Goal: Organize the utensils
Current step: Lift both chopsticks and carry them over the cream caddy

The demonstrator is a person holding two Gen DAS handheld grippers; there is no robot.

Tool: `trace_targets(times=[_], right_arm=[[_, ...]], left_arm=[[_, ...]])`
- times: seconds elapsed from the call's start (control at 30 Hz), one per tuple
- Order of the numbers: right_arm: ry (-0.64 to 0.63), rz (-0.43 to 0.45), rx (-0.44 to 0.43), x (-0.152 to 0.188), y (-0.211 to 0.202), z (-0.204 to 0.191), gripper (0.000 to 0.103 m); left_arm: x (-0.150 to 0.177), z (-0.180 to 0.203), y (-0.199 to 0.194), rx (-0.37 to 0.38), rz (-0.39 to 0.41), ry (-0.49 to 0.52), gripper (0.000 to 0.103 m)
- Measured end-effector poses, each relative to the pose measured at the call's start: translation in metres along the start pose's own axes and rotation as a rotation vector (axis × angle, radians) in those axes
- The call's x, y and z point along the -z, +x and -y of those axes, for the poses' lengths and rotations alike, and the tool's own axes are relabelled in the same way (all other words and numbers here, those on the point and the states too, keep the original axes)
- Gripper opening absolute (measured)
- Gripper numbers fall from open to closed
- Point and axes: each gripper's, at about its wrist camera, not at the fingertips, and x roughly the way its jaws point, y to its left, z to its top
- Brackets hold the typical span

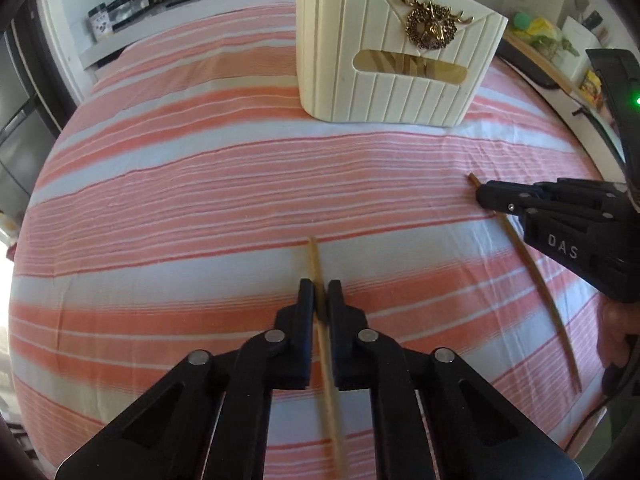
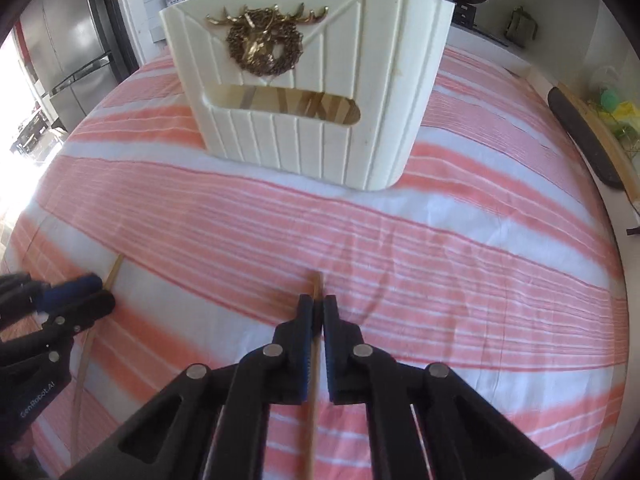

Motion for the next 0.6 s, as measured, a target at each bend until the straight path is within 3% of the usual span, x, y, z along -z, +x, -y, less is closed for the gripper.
trace_targets(times=[0.13, 0.33, 0.6], right_arm=[[0.068, 0.054, -0.081, 0.000, -0.020, 0.011, 0.005], [0.087, 0.255, -0.179, 0.016, -0.122, 0.024, 0.005], [0.034, 0.459, -0.177, 0.045, -0.227, 0.014, 0.005]], left_arm=[[0.004, -0.005, -0.027, 0.033, 0.085, -0.028, 0.004], [0.001, -0.007, -0.114, 0.092, 0.272, -0.033, 0.004], [0.011, 0.000, -0.192, 0.152, 0.435, -0.008, 0.004]])
